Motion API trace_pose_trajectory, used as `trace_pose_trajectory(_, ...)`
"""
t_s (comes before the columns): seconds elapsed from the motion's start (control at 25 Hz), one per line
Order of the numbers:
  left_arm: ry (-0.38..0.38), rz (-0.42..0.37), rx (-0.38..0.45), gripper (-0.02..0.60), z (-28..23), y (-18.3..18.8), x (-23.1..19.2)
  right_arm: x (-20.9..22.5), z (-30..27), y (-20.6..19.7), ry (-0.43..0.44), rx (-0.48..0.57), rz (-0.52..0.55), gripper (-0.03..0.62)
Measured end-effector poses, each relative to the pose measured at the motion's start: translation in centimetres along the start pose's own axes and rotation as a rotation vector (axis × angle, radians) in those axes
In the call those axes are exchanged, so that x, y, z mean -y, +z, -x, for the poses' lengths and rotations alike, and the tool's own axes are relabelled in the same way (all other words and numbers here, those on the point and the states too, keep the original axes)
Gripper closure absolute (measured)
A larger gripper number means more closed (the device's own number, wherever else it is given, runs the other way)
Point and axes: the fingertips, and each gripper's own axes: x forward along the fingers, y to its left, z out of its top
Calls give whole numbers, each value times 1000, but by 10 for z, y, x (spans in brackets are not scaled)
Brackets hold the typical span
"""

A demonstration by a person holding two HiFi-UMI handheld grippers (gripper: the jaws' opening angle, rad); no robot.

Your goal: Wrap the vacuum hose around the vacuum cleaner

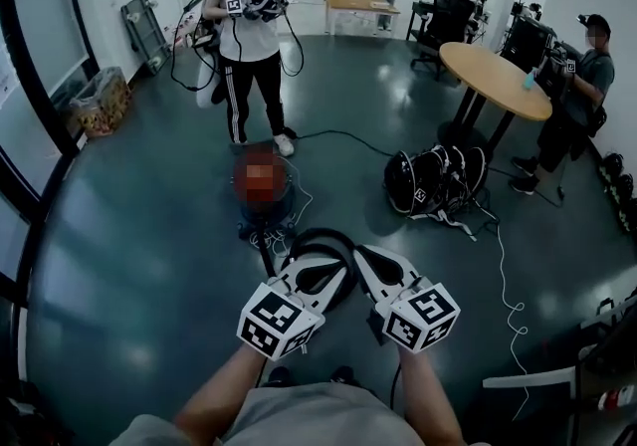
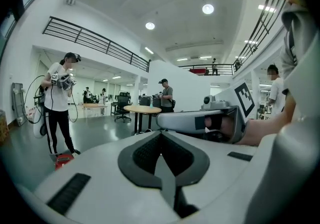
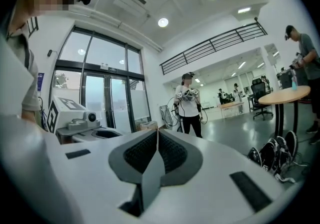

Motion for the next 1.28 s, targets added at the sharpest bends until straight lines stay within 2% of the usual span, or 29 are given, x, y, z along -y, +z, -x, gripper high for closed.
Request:
trace_pose_trajectory(0.28, -61, -30, 32, 575, 34, 20, 1, -41, -1, 24, -37, 67, -54, 580)
trace_pose_trajectory(0.56, -94, -42, 60, 575, 58, 28, 4, -63, -1, 37, -94, 101, 6, 580)
trace_pose_trajectory(0.72, -101, -38, 67, 575, 69, 27, 3, -77, -2, 32, -115, 80, 52, 580)
trace_pose_trajectory(1.28, -137, -41, 69, 575, 90, 29, 11, -96, 6, 35, -163, 82, 74, 580)
